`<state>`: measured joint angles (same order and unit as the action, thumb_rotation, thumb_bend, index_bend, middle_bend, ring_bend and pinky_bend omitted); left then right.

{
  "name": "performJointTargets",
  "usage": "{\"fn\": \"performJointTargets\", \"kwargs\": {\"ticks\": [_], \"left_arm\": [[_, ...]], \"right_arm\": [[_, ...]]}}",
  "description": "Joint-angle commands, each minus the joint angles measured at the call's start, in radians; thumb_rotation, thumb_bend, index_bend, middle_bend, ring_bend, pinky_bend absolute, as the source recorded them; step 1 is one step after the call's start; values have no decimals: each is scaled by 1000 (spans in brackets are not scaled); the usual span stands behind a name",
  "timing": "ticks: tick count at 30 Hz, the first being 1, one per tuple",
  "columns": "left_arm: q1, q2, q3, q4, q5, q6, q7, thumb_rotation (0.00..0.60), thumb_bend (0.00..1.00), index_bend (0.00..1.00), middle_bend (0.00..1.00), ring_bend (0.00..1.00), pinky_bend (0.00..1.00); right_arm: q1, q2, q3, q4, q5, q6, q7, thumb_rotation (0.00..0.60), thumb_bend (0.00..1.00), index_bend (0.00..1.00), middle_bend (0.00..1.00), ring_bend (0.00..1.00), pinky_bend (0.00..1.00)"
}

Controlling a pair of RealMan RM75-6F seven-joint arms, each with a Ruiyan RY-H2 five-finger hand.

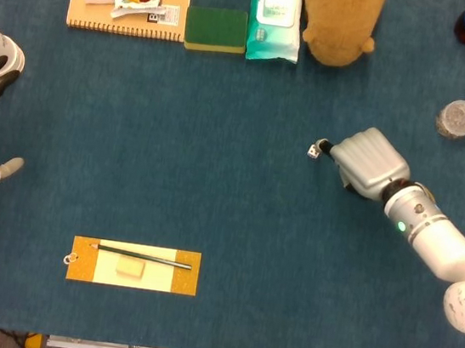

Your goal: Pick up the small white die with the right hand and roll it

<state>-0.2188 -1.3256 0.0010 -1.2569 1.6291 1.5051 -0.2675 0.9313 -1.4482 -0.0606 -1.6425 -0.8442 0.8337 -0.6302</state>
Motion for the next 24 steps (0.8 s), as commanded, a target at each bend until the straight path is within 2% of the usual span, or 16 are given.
{"fn": "performJointTargets", "kwargs": {"ticks": [1, 5, 9, 11, 13, 16, 17, 21, 24], "left_arm": [[0, -1, -1, 2, -1, 0, -2, 600, 50, 10, 0, 0, 107], [-1, 1, -2, 1, 3, 5, -2, 600, 50, 10, 0, 0, 107], [-4, 9, -4, -18, 15, 16, 16, 600, 50, 10, 0, 0, 108], [-7, 16, -5, -33, 22, 20, 31, 600, 50, 10, 0, 0, 107], [-13, 23, -7, -48, 27, 17, 47, 600, 50, 10, 0, 0, 107], [-26, 38, -14, -80, 37, 15, 75, 600, 50, 10, 0, 0, 107], [-30, 43, -16, -89, 40, 14, 84, 600, 50, 10, 0, 0, 107], [-45, 67, -22, -126, 55, 8, 128, 600, 50, 10, 0, 0, 108], [-53, 87, -29, -153, 66, 14, 150, 600, 50, 10, 0, 0, 108]], "right_arm": [[-19, 13, 6, -14, -51, 20, 35, 600, 1000, 243, 1000, 954, 1000], [-77, 97, -12, -88, -194, 72, 124, 600, 1000, 243, 959, 881, 1000], [-160, 194, -39, -161, -359, 183, 220, 600, 1000, 243, 732, 672, 975], [-217, 234, -58, -183, -451, 272, 265, 600, 1000, 243, 632, 577, 923], [-268, 262, -73, -194, -525, 353, 299, 600, 1000, 243, 523, 475, 828], [-369, 299, -99, -200, -655, 520, 351, 600, 980, 243, 411, 379, 719], [-399, 305, -105, -197, -689, 571, 364, 600, 933, 243, 380, 356, 697], [-543, 285, -105, -150, -823, 825, 409, 600, 517, 238, 327, 322, 665], [-649, 268, -111, -112, -877, 973, 408, 600, 306, 236, 294, 303, 630]]}}
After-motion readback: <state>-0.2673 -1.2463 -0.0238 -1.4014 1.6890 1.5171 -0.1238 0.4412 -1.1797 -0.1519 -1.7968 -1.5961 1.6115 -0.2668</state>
